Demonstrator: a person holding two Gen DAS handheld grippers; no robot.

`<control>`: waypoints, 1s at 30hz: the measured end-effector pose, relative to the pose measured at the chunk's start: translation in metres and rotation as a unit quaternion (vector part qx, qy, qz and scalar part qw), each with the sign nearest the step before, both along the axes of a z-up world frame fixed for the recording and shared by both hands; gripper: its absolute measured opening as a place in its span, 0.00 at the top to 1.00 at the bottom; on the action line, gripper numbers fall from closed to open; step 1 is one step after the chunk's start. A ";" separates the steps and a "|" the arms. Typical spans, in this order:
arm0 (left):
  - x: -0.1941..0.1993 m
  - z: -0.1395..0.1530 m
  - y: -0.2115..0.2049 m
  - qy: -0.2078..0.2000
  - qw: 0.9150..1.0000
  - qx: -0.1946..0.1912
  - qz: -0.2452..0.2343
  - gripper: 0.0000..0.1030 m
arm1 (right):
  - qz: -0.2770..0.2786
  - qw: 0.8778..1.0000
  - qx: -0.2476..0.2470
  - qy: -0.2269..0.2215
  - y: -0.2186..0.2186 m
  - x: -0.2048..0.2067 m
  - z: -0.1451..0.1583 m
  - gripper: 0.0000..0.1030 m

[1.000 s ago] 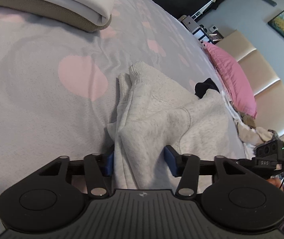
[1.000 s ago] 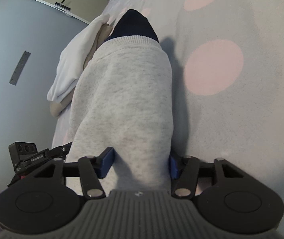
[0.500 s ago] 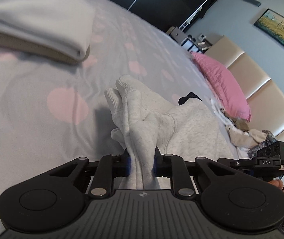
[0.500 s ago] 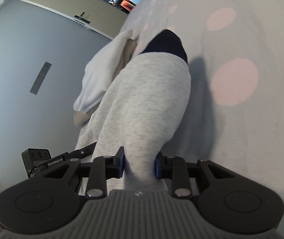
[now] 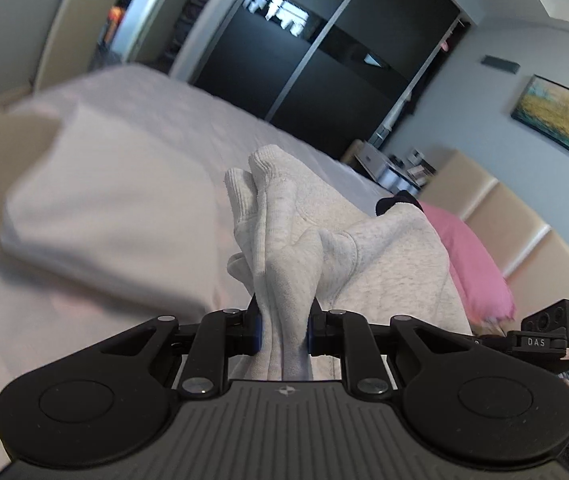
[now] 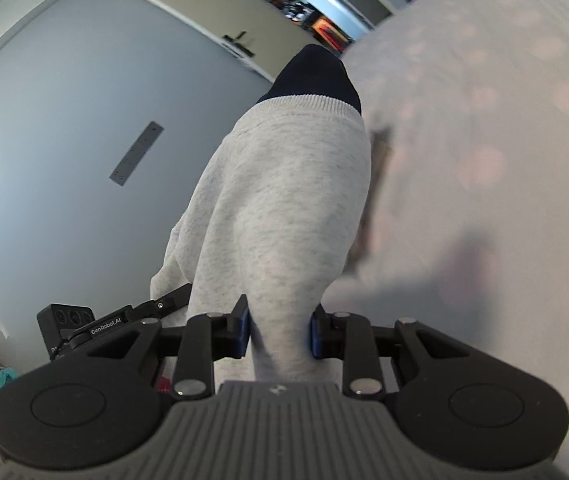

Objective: Fold clothes
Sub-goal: 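Lift the sweatshirt with both grippers and carry it onto the beige cloth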

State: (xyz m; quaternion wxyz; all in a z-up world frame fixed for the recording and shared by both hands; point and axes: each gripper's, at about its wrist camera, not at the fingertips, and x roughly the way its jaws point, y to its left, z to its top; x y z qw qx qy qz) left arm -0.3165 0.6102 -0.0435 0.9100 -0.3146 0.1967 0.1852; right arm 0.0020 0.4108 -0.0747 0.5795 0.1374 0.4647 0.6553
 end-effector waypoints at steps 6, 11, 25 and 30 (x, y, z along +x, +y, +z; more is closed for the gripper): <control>0.016 0.056 0.071 0.014 0.998 0.036 0.046 0.84 | 0.016 1.000 0.019 -0.015 0.101 0.006 0.052 0.70; 0.035 0.074 0.125 0.043 0.994 0.064 0.080 0.84 | 0.022 0.999 0.022 -0.021 0.186 0.006 0.068 0.70; 0.070 -0.012 0.236 0.097 0.987 0.038 0.123 0.84 | 0.020 0.999 -0.036 -0.031 0.296 0.038 0.000 0.70; 0.075 -0.041 0.252 0.117 0.984 0.021 0.136 0.84 | 0.014 0.995 -0.071 -0.067 0.322 0.039 -0.023 0.66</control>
